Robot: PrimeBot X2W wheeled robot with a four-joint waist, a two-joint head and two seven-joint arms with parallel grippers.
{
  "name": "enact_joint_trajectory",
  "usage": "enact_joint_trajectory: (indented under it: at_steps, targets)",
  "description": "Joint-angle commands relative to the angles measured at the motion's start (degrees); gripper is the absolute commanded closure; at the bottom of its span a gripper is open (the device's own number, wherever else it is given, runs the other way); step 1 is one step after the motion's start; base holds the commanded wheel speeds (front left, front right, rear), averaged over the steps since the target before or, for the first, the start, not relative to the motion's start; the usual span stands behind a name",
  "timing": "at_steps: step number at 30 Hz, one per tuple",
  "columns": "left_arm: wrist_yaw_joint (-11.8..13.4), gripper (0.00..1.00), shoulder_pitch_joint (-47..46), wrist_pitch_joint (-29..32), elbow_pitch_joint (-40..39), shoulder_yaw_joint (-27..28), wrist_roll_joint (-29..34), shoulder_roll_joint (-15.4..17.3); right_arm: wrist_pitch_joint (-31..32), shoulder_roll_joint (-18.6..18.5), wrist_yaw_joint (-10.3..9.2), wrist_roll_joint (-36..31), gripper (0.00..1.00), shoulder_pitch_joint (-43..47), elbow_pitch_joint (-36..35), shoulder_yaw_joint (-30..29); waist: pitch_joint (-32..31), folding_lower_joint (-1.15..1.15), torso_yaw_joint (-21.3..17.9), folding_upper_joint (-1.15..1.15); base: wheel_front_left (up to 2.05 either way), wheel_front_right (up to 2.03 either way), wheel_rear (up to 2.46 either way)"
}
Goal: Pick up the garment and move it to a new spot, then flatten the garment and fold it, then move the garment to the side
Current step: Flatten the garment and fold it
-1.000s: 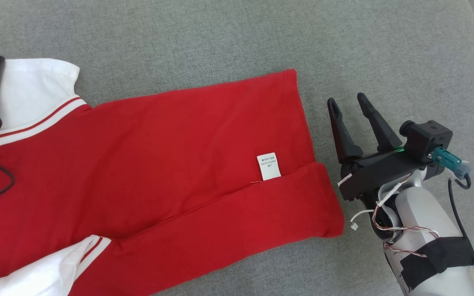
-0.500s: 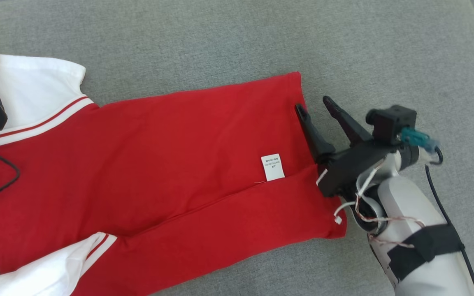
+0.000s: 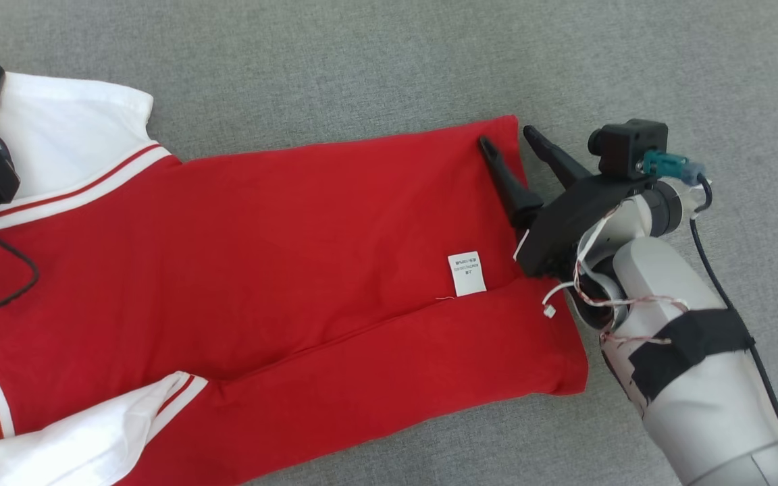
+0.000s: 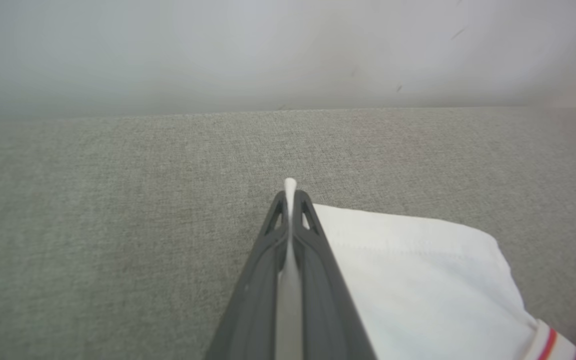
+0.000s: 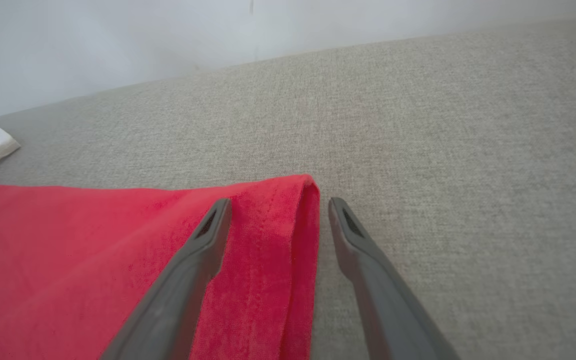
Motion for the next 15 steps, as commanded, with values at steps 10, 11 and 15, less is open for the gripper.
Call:
enact_joint_trajectory:
  at_steps: [10,11,15]
  targets:
    - [0.0,1.0,-1.8,-1.7,-0.4,-2.4,-2.0,0.1,-3.0,-0.1,-0.03,4.1,1.0,-6.0,8.2,3.4,0.5,0.0,0.7,0.0,0.0,0.0,0.0]
    - [0.0,1.0,-1.9,-2.0,-0.4,-2.6,-2.2,0.1,-3.4,-0.1,-0.03,4.3,1.0,-6.3,8.8,3.8,0.4,0.0,0.7,0.0,0.0,0.0,0.0]
    - [0.0,1.0,-1.8,-3.8,-1.1,-3.0,-3.1,0.5,-5.9,-0.1,-0.03,4.7,1.0,-7.2,10.5,4.7,-0.5,0.0,0.9,0.0,0.0,0.0,0.0]
